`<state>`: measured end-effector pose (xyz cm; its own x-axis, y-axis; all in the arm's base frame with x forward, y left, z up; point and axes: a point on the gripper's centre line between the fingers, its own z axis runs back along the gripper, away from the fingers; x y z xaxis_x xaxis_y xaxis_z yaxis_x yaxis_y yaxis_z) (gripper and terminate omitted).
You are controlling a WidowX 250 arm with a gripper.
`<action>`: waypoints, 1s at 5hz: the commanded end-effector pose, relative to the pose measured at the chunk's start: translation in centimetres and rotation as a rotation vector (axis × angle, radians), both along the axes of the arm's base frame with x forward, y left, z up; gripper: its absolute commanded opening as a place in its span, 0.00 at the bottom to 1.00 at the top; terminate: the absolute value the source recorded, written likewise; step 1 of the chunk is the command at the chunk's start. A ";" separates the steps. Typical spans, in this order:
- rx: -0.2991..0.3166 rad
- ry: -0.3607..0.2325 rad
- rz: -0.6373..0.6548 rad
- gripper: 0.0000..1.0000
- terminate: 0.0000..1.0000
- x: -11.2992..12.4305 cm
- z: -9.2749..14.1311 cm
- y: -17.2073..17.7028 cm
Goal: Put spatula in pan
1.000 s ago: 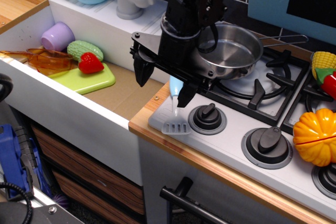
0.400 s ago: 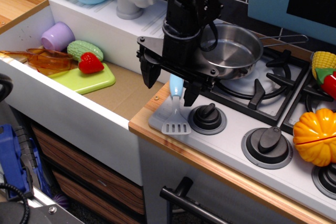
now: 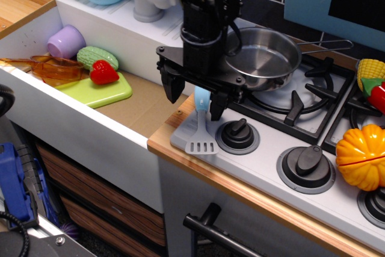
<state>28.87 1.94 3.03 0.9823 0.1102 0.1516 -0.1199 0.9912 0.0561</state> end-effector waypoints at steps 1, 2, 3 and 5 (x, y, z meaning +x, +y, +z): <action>-0.019 -0.044 0.026 1.00 0.00 0.4 -0.6 0.4; -0.042 -0.032 0.044 0.00 0.00 0.4 -0.8 0.4; -0.062 -0.019 0.069 0.00 0.00 0.0 -0.7 0.0; 0.096 0.038 0.059 0.00 0.00 -1.4 4.7 1.3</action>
